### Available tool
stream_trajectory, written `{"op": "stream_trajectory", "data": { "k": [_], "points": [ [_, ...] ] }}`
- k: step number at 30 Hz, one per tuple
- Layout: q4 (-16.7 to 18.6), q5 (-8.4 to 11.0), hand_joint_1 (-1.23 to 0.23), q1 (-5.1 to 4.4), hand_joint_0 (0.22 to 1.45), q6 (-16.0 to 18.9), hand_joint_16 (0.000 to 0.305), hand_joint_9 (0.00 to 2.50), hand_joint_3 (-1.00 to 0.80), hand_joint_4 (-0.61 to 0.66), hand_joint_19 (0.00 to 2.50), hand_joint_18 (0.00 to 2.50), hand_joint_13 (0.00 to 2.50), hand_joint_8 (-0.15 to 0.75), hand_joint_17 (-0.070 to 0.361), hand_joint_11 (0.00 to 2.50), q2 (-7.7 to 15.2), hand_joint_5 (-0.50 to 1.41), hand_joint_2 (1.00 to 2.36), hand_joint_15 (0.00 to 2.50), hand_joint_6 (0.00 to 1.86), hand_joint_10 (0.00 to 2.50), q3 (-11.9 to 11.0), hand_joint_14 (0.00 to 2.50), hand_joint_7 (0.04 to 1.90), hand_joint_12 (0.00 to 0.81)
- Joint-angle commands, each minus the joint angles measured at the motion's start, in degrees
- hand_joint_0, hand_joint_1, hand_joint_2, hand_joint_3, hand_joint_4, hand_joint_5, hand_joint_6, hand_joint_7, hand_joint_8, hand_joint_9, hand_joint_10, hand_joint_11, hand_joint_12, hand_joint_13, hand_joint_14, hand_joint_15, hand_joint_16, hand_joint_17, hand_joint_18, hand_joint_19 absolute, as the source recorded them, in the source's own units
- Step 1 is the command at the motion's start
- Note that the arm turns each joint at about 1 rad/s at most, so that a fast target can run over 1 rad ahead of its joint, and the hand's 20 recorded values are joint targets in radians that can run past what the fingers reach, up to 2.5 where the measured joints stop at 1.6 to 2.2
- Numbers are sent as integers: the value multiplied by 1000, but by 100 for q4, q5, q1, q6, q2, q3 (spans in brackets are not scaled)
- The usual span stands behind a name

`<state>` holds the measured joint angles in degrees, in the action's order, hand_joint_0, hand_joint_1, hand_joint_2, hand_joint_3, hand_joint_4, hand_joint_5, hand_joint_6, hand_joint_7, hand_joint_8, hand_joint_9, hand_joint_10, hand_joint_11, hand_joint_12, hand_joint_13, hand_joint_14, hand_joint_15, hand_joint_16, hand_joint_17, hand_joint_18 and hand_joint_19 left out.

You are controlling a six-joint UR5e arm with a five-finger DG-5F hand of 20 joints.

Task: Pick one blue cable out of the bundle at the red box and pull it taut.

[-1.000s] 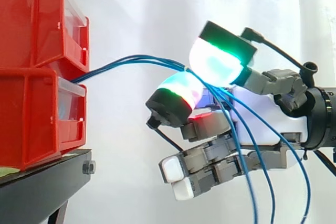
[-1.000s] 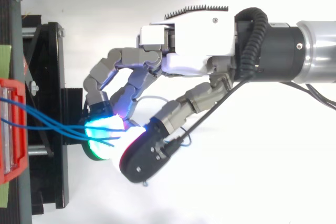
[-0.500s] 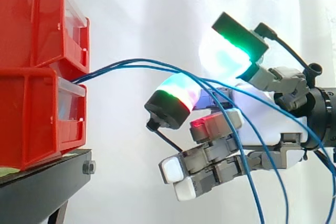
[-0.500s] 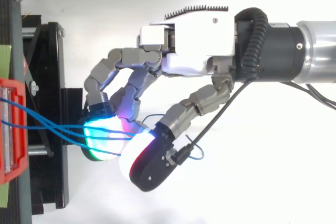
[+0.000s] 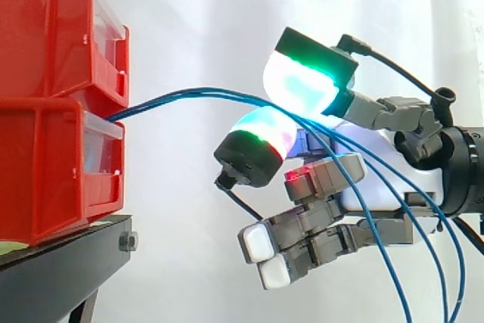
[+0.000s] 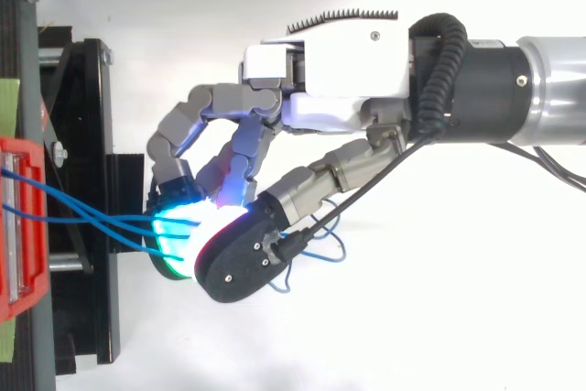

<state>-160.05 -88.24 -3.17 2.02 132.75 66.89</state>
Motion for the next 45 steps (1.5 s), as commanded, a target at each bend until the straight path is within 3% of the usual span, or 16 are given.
{"op": "stream_trajectory", "data": {
  "k": [1, 8, 16, 29, 34, 42, 45],
  "points": [
    [0, 0, -752, 0, 620, 0, 53, 1241, -301, 54, 415, 676, 832, 289, 119, 1544, -3, -161, 1013, 519, 916, 122, 0, 20, 1081, 360],
    [0, 0, -852, -8, 706, 0, 53, 1141, -352, -39, 366, 685, 826, 280, 119, 1487, 5, -177, 1011, 508, 940, 218, 0, 21, 975, 354],
    [0, 0, -891, -17, 748, 0, 52, 1113, -424, -84, 356, 658, 792, 271, 117, 1480, -3, -187, 1006, 494, 940, 195, 0, 19, 1015, 345],
    [0, 0, -862, -17, 720, 0, 52, 1178, -441, -30, 368, 657, 845, 261, 117, 1449, 5, -192, 1004, 536, 940, 778, 0, 21, 1005, 345],
    [0, 0, -855, -17, 711, 0, 52, 1177, -442, -18, 367, 659, 855, 263, 117, 1452, -3, -193, 1005, 550, 940, 800, 0, 23, 1001, 349],
    [0, 0, -818, -17, 688, 9, 52, 1184, -445, -1, 368, 649, 831, 289, 117, 1433, -3, -193, 1004, 528, 938, 523, 0, 20, 991, 350],
    [0, 0, -786, -17, 675, 9, 52, 1268, -437, 12, 372, 640, 792, 313, 117, 1533, -3, -195, 1004, 452, 937, 105, 0, 18, 975, 346]
  ]
}}
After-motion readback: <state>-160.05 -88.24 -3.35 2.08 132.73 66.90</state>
